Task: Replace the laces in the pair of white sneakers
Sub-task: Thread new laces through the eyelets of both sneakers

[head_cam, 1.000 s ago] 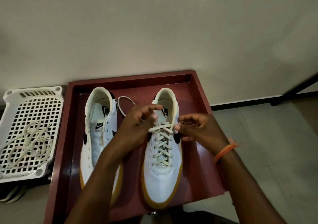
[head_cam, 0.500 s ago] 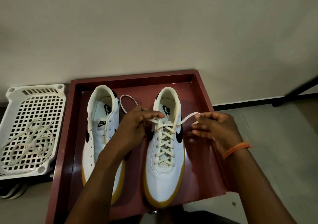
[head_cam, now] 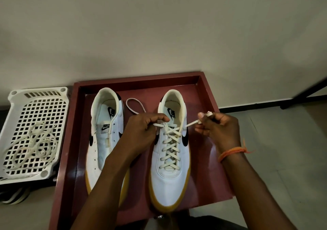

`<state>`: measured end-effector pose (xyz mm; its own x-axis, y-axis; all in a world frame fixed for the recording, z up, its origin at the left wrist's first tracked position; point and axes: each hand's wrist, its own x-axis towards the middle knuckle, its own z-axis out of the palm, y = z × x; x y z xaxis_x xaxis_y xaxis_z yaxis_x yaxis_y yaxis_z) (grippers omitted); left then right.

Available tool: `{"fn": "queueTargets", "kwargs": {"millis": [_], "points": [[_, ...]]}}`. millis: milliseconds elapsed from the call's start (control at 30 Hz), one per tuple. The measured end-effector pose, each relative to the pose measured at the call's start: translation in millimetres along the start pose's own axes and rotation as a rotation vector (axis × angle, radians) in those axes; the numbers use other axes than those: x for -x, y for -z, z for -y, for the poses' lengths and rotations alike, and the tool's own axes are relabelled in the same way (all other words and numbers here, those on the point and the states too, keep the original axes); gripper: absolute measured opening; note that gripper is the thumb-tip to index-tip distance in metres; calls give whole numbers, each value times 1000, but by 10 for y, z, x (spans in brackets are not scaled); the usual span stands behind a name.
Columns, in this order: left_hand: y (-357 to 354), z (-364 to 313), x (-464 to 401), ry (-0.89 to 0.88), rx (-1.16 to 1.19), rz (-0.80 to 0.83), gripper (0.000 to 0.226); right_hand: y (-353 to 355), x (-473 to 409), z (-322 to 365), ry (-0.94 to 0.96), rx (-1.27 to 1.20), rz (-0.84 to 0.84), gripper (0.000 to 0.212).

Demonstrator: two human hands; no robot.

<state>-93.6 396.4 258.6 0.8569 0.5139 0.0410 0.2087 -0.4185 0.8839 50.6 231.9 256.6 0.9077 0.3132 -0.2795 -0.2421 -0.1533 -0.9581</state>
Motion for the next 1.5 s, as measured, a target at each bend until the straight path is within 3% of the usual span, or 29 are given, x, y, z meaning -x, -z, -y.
{"fn": "queueTargets", "kwargs": {"millis": [100,267,333,400,500,567,667,800,933,1000,1067,1133,1233,1300,1433,1500], "points": [[16,57,-18,-113,-145,-62,41,-40,12,-17,37,-36,0,3],[200,-21,-102,-303,-449,-196,35,-161,51,219,154,-163,64,18],[225,-242,-186,-323,-337,-314,31,-282,151,319,180,-194,186,23],[197,-495,-308,-225,-128,-355,26,-368,209,303,201,-163,309,26],[50,-738,-489,94,264,-251,13,-409,175,160,262,39,317,26],[-59,-827,-610,324,516,-152,19,-411,137,67,429,251,221,23],[-125,-992,-741,405,637,-10,18,-443,108,-37,600,446,214,14],[-62,-1249,-907,252,561,97,22,-455,42,-96,706,923,300,17],[-113,-1117,-993,391,473,195,27,-431,117,-63,782,1040,252,14],[-162,-958,-983,444,349,222,30,-424,116,-92,758,988,323,22],[-167,-845,-955,338,84,176,35,-395,89,-115,698,938,329,34],[-116,-824,-879,172,-127,72,39,-370,96,-90,627,940,332,39],[4,-742,-757,57,-203,-133,36,-355,68,-59,504,959,435,41],[55,-580,-692,119,-259,-192,33,-350,61,-21,472,925,462,49],[13,-270,-517,406,-324,102,35,-341,61,14,513,842,349,50],[-38,-198,-429,373,-260,8,40,-359,66,56,464,623,217,60]]}}
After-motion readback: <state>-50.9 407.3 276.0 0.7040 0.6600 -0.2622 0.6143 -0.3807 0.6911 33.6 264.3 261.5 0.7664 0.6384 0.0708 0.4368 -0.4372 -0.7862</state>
